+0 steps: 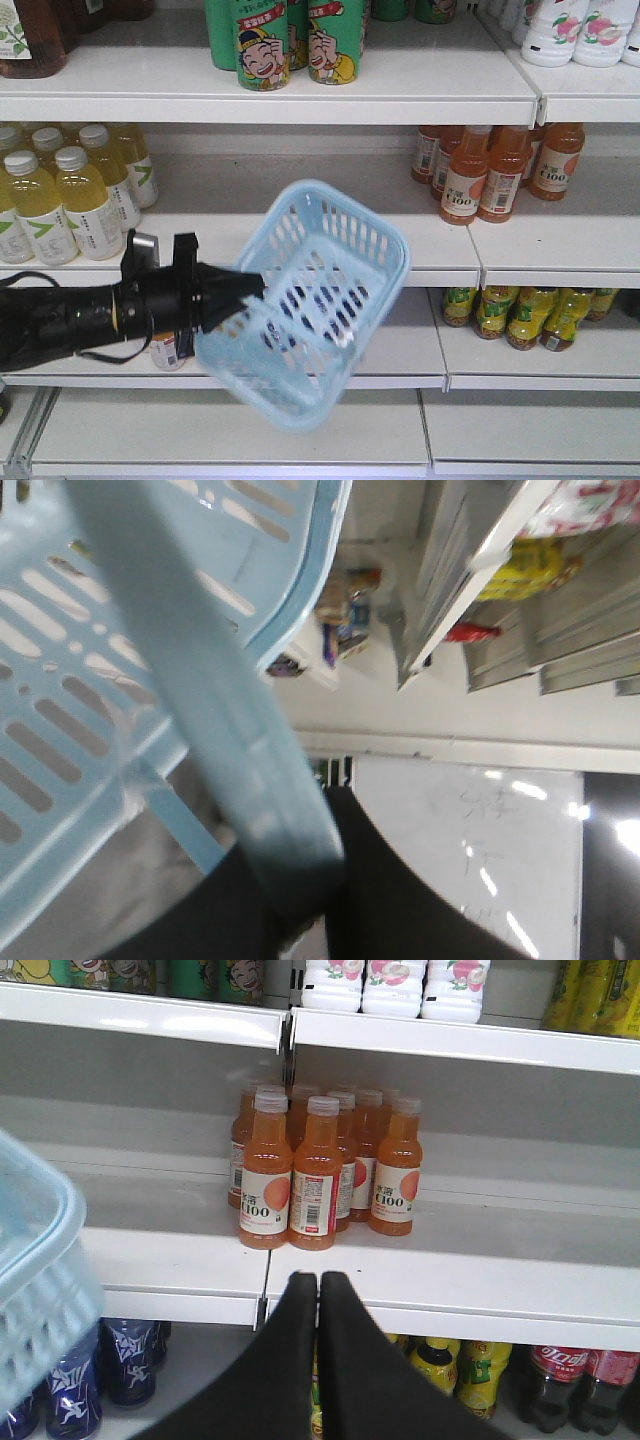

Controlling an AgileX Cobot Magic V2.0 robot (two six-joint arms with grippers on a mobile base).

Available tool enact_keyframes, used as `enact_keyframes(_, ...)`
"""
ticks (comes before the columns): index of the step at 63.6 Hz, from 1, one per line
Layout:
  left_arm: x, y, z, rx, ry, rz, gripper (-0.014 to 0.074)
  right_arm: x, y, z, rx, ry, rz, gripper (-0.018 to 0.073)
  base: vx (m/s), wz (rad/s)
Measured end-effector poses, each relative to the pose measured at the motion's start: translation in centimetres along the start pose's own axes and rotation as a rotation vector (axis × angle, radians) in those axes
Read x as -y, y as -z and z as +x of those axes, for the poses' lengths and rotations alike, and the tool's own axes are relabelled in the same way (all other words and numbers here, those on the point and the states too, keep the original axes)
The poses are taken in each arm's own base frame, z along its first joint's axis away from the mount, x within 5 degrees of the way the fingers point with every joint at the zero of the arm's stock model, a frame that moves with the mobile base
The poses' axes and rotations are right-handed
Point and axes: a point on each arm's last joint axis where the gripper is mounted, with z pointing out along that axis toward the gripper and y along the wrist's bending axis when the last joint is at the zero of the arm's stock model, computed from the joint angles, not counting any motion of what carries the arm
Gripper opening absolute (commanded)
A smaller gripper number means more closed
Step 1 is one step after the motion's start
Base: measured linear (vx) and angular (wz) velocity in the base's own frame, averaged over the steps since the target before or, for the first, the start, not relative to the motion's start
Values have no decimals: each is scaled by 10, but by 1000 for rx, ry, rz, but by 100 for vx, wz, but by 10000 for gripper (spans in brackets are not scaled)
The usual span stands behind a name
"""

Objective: Place coke in basket with both arms
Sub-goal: 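Lift the basket off the shelf by its handle with the left gripper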

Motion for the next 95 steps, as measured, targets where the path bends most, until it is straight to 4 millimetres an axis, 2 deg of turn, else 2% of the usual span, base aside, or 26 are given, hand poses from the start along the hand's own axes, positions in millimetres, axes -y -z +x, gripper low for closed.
enact_keyframes(7, 2, 9, 37, -81, -18, -52, -7, 0, 0, 0, 0, 0, 0, -5, 0, 0)
enact_keyframes(14, 17, 16, 65, -139, -88, -54, -6, 0, 0, 0, 0, 0, 0, -5, 0, 0)
enact_keyframes(32, 88, 36, 120, -211, -365, 100, -6, 0, 0, 0, 0, 0, 0, -5, 0, 0)
enact_keyframes(50, 135, 60, 165, -253, -490, 285, -6, 0, 0, 0, 0, 0, 0, -5, 0, 0)
enact_keyframes(60, 150, 70, 172, -211, -493, 370, -6, 0, 0, 0, 0, 0, 0, -5, 0, 0)
enact_keyframes(80, 151, 69, 172, -214, -528, 355, -6, 0, 0, 0, 0, 0, 0, -5, 0, 0)
enact_keyframes(84, 157, 69, 172, -218, -551, 363, -6, 0, 0, 0, 0, 0, 0, -5, 0, 0)
enact_keyframes(95, 188, 71, 171, -207, -637, 429, -6, 0, 0, 0, 0, 0, 0, -5, 0, 0)
